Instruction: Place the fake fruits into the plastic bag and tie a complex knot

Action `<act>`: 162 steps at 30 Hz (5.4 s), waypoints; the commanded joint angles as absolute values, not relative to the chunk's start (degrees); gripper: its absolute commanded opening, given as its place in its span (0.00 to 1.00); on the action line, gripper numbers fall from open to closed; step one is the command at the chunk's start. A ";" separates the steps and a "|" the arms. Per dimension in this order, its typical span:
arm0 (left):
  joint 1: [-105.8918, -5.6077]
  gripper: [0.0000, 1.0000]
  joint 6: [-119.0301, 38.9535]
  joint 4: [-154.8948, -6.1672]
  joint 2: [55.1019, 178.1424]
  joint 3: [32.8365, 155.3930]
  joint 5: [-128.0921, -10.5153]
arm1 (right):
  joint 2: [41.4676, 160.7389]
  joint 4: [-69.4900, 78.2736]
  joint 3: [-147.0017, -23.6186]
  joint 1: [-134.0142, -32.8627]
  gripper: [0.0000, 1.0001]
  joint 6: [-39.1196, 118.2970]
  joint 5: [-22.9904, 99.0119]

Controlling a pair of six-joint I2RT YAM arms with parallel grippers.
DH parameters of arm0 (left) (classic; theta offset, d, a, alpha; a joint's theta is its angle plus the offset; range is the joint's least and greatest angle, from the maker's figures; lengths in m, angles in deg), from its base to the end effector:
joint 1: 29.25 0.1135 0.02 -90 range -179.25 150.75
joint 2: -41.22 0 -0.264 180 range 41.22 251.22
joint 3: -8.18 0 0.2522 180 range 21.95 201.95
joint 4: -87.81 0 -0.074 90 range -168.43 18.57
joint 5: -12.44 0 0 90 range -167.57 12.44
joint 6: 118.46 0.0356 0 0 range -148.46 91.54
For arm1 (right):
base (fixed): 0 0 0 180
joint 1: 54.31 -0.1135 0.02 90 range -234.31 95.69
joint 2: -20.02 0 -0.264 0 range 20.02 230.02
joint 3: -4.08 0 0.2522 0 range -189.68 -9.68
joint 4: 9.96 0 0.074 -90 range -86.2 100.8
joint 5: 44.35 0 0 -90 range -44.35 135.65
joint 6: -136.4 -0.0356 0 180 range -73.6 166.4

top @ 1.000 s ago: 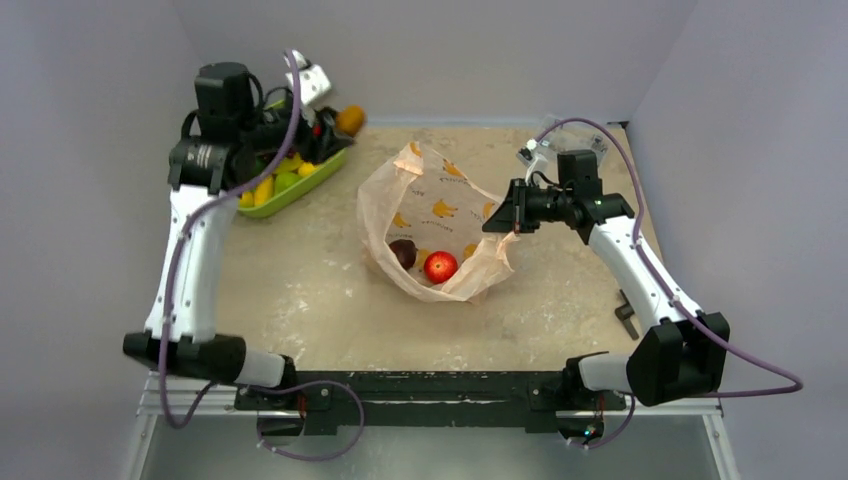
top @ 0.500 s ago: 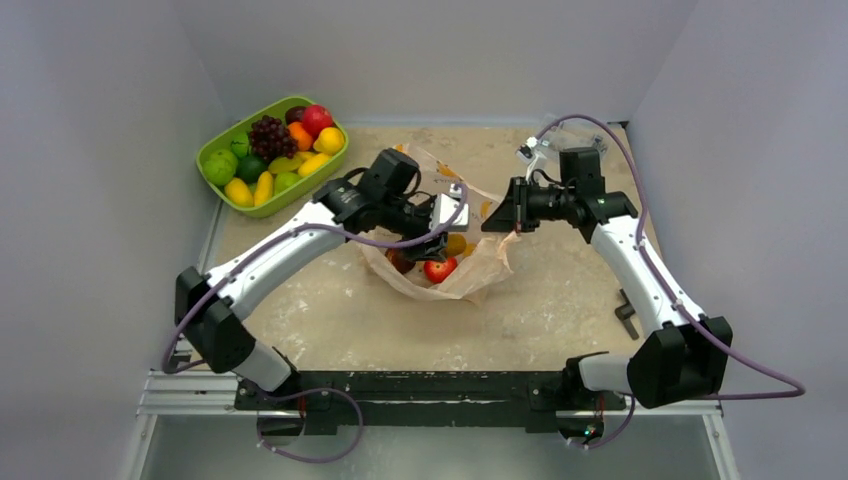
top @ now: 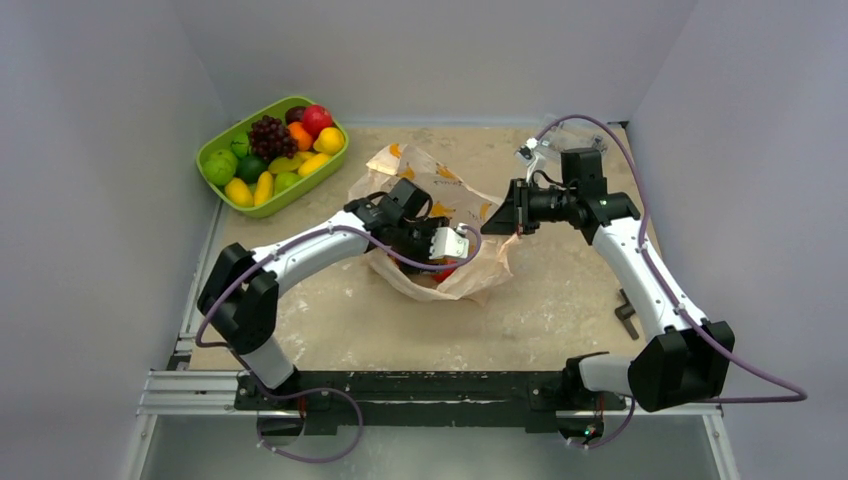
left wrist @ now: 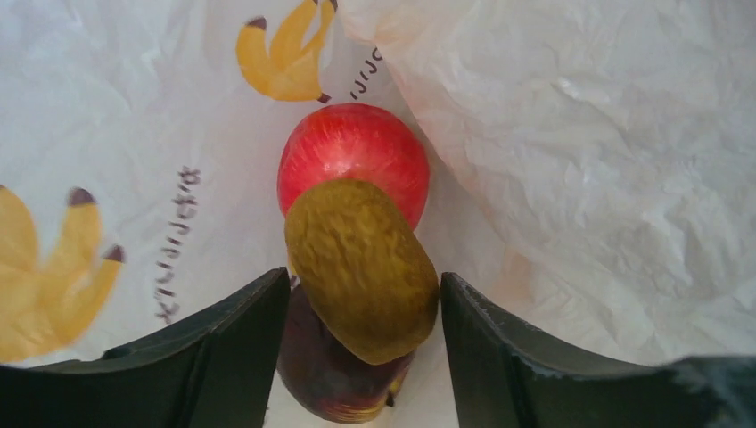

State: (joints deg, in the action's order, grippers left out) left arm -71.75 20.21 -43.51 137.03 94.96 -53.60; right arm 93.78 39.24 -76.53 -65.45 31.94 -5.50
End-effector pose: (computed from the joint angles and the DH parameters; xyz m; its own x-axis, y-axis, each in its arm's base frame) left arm 0.2503 -0.2489 0.2465 0.1721 0.7730 -0.6106 0.9814 -0.0807 0.1744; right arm 0.2574 0.0789 0.3322 -0.8113 -0.0001 -0.5846 -0.4991 0.5208 0.6926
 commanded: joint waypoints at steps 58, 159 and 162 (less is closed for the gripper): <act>-76.97 0.00 -39.99 -76.93 119.36 101.85 -39.98 | 95.73 36.13 -98.06 -55.92 0.94 46.63 -16.68; -57.99 0.00 44.05 -32.92 116.25 61.79 -55.66 | 128.20 26.34 -74.94 -62.29 0.00 45.21 17.20; -57.99 0.00 44.21 -27.44 114.36 63.65 -53.64 | 125.05 30.90 -75.24 -62.29 0.00 48.97 11.87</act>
